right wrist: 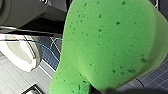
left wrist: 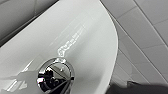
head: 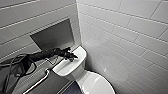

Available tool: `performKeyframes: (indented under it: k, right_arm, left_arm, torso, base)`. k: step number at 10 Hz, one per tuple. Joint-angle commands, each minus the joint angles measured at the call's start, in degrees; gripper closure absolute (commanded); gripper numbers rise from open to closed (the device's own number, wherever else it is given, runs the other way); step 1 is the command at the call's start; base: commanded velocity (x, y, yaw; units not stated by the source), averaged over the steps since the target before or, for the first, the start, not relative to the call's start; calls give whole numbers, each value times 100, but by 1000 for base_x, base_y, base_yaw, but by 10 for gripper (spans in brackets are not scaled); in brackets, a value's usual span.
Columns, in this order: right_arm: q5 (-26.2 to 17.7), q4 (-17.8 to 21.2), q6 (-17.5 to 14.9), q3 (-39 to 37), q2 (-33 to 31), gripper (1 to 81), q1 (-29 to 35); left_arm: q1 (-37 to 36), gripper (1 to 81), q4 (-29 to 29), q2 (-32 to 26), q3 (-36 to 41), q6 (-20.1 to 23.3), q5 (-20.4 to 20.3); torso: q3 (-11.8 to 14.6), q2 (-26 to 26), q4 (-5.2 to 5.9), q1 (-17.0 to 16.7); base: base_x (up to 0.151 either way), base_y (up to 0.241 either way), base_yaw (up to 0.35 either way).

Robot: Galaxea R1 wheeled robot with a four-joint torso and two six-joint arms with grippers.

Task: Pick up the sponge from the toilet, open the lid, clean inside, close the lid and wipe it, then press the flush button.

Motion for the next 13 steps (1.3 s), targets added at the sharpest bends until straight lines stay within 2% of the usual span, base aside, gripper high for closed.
performKeyframes:
  k: [1, 2, 6, 13]
  right_arm:
    - [-485, 48, -13, 199, -133, 811, -114]
    - [-485, 48, -13, 199, -133, 811, -114]
    - [-485, 48, -13, 199, -133, 811, -114]
    - [-485, 48, -13, 199, -124, 811, -132]
  left_arm:
    - [-1090, 10, 41, -139, 14, 13, 242]
    - [-1108, 811, 32, -139, 14, 13, 269]
    - [-1099, 811, 85, -165, -29, 13, 269]
    - [-1028, 811, 726, -8, -723, 4, 365]
  torso:
    - [0, -2, 0, 0]
    - [2, 0, 0, 0]
    - [2, 0, 0, 0]
    - [2, 0, 0, 0]
  base:
    - [0, 0, 0]
    - [0, 0, 0]
    - [0, 0, 0]
    - [0, 0, 0]
